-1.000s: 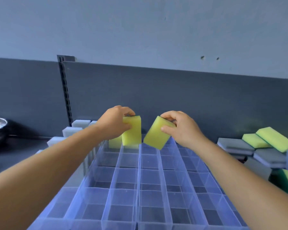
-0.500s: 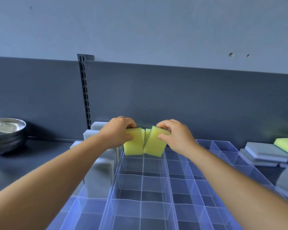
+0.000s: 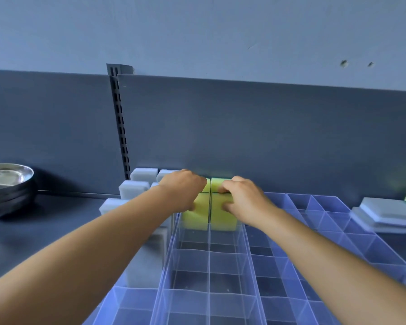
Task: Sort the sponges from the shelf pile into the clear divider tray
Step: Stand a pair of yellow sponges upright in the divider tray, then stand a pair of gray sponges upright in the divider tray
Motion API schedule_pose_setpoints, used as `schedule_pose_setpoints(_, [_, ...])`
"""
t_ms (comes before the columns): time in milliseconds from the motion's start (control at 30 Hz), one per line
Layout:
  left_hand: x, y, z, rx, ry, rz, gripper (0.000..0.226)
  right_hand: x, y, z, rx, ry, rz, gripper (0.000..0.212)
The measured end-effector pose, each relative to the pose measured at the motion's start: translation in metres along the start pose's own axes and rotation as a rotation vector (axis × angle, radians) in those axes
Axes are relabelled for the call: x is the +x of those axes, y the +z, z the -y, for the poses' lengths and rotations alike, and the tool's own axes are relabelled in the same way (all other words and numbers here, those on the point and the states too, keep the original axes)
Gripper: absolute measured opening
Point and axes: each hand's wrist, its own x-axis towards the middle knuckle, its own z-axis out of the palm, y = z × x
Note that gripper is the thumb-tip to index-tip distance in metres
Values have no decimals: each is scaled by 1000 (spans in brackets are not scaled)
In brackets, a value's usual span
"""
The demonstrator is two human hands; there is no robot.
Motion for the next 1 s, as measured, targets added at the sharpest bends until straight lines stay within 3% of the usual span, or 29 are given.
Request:
schedule_pose_setpoints(233, [-1,-11,-6,-123,-36,-4,66,-16,-21,-11,54,7,-3,61])
schedule_pose_setpoints(400, [1,-25,-34,-130,24,-108,59,-41,-43,-33,-12,32,-41,63])
schedule_pose_setpoints(667, [13,-44,-126,-173,185,-161,49,-95,-72,-95,-73,142,-32,65])
schedule_pose_setpoints(1000, [36,-57,-236,-239,341,-147,54,-160,-100,-184,-113,307,-38,63])
